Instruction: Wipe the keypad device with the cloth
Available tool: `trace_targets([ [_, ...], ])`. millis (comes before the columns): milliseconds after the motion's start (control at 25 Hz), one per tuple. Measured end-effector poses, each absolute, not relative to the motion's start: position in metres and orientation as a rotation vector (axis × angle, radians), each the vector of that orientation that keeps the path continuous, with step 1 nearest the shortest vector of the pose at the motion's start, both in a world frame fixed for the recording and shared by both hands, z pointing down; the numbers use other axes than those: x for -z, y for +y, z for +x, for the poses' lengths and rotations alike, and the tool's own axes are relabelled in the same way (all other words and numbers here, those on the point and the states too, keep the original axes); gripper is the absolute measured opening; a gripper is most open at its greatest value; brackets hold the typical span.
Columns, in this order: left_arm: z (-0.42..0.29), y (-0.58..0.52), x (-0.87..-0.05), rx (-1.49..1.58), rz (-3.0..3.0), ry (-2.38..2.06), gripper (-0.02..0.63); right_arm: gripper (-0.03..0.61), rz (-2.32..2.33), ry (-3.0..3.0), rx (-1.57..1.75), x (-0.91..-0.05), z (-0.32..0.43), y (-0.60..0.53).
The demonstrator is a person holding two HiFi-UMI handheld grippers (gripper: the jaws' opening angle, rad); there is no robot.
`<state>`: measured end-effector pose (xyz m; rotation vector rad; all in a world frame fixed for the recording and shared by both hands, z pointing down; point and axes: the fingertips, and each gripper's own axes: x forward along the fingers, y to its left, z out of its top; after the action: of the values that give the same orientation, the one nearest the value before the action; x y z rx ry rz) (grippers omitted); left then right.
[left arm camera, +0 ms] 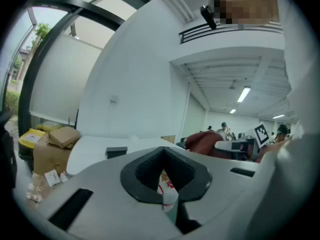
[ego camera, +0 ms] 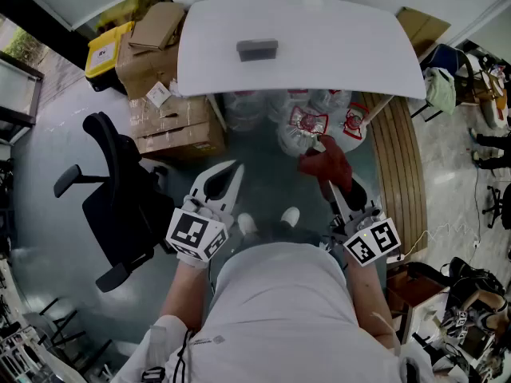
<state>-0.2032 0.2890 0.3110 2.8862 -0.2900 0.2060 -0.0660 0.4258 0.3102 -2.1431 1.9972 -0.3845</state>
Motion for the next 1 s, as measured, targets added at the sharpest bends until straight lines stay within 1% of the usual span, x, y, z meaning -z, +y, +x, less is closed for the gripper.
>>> trace_targets([
  [160, -0.187, 0.307, -0.309, -0.193, 2.870, -0.233, 0.011, 0.115, -2.147, 2.036, 0.357, -0.311, -0.058, 0.436],
  [400, -0.159, 0.322, -0.304, -0.153, 2.815, -0.297, 0.011, 0.115, -2.097, 1.993, 0.353, -0.312, -0.027, 0.453],
  [680, -0.124, 0.335, -0.305, -0.201, 2.851, -0.372, 0.011, 0.115, -2.039, 1.981, 0.353, -0.316, 0.007, 0.459],
  [1000, -0.095, 0.318, -0.303, -0.245, 2.855, -0.365, 0.011, 0.115, -2.062, 1.954, 0.363, -0.315, 0.040, 0.442],
])
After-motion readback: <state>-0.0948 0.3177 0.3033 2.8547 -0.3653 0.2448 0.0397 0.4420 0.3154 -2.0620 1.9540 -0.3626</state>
